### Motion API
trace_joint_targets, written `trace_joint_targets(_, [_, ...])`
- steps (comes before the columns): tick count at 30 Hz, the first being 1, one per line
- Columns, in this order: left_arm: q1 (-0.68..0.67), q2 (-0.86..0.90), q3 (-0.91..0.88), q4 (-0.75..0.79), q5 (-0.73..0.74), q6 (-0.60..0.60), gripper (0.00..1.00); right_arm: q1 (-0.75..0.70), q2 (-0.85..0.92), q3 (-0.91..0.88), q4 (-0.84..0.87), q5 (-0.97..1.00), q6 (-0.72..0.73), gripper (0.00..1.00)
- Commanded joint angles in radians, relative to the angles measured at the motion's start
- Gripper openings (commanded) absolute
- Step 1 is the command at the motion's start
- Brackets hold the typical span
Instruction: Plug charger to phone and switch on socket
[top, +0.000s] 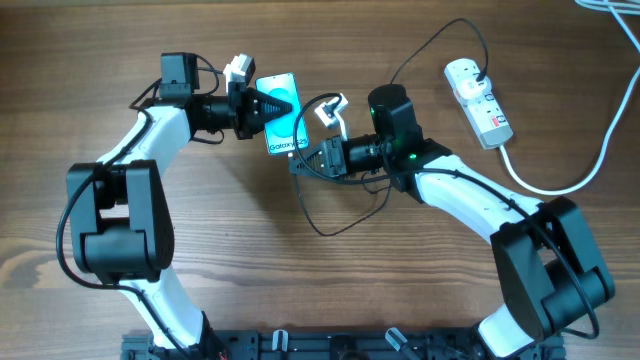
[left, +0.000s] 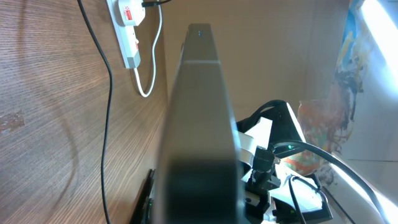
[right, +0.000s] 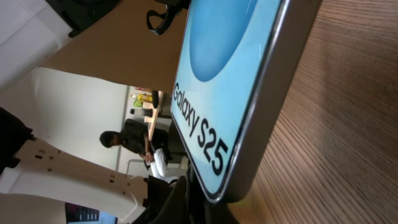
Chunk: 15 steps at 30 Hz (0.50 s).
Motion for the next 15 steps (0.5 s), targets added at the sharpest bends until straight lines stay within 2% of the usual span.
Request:
trace_joint_targets(1, [0.002, -0.004, 0.000, 0.000, 0.049, 0.020, 0.04, -0.009, 0.015, -0.006, 0.007, 0.034, 0.008, 0.04])
trace_joint_targets(9, [0.002, -0.004, 0.000, 0.000, 0.048, 0.020, 0.04, -0.009, 0.015, -0.006, 0.056, -0.049, 0.026, 0.04])
trace_joint_targets(15, [0.002, -0.004, 0.000, 0.001, 0.048, 0.020, 0.04, -0.009, 0.015, -0.006, 0.055, -0.038, 0.032, 0.04])
